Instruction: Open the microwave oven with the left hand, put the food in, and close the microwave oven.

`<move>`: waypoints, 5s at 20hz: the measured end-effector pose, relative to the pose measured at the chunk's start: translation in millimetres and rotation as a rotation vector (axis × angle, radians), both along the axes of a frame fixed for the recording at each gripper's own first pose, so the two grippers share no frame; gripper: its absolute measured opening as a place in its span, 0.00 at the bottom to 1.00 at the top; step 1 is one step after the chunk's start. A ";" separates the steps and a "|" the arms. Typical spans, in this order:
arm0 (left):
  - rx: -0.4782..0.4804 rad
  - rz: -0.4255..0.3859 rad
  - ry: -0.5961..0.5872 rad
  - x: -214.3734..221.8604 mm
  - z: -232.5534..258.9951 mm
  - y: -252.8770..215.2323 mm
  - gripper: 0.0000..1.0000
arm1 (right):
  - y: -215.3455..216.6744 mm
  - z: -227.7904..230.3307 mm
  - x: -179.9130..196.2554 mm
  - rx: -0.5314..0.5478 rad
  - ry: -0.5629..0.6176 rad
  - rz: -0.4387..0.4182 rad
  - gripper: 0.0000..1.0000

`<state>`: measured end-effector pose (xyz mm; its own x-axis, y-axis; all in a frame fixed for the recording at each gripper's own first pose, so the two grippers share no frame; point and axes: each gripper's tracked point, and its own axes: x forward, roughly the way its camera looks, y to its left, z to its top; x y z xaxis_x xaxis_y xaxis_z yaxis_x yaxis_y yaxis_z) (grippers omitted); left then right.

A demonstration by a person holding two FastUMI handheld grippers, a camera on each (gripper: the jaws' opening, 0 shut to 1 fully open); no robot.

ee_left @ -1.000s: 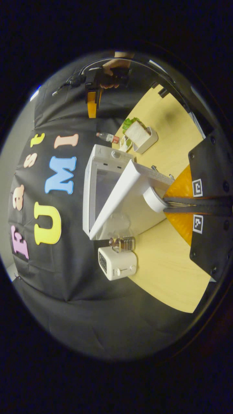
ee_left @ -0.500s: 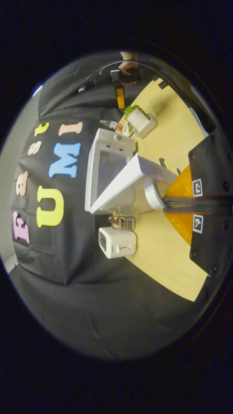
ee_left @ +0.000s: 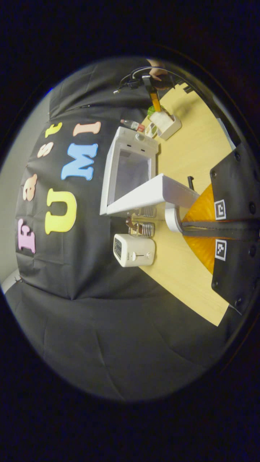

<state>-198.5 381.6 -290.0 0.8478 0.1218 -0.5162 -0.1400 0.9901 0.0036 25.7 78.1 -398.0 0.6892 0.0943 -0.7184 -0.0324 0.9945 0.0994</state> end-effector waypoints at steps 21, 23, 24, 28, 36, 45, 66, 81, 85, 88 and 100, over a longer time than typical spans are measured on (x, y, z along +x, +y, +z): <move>0.082 0.025 -0.357 109.7 184.9 -150.8 0.66 | 27.2 3.5 16.1 0.359 0.124 0.048 0.10; 0.088 0.032 -0.345 111.4 185.4 -156.2 0.66 | 29.1 6.8 18.7 0.402 0.130 0.046 0.10; 0.090 0.034 -0.336 110.8 185.5 -159.8 0.65 | 27.9 1.9 18.0 0.397 0.154 0.049 0.10; 0.094 0.010 -0.338 115.2 183.4 -178.0 0.66 | 28.0 6.9 16.9 0.409 0.156 0.086 0.17; 0.023 -0.135 -0.349 156.1 179.1 -189.7 0.65 | 39.3 -2.2 22.5 0.536 0.252 -0.015 0.46; -0.025 -0.210 -0.361 194.8 173.7 -155.5 0.65 | 54.0 -9.3 20.4 0.464 0.237 -0.010 0.28; 0.003 -0.254 -0.385 178.6 196.5 -53.7 0.66 | 308.5 91.8 57.6 0.954 0.059 -0.137 0.29; -0.024 -0.181 -0.321 164.9 171.6 8.4 0.65 | 341.7 16.9 200.1 1.064 -0.073 -0.579 0.29; -0.021 -0.135 -0.320 157.5 173.8 24.3 0.65 | 330.3 4.3 223.8 1.020 -0.174 -0.700 0.28; -0.014 -0.122 -0.300 150.8 168.6 33.8 0.65 | 324.5 -7.3 218.8 0.989 -0.166 -0.740 0.34; -0.040 -0.202 -0.334 173.4 168.8 -2.2 0.66 | 301.3 25.2 143.2 0.687 -0.106 -0.503 0.80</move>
<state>-25.2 379.5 -121.2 0.9748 -0.0795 -0.2086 0.0710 0.9963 -0.0480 168.9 379.4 -372.8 0.8259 0.1501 -0.5435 0.3535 0.6131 0.7065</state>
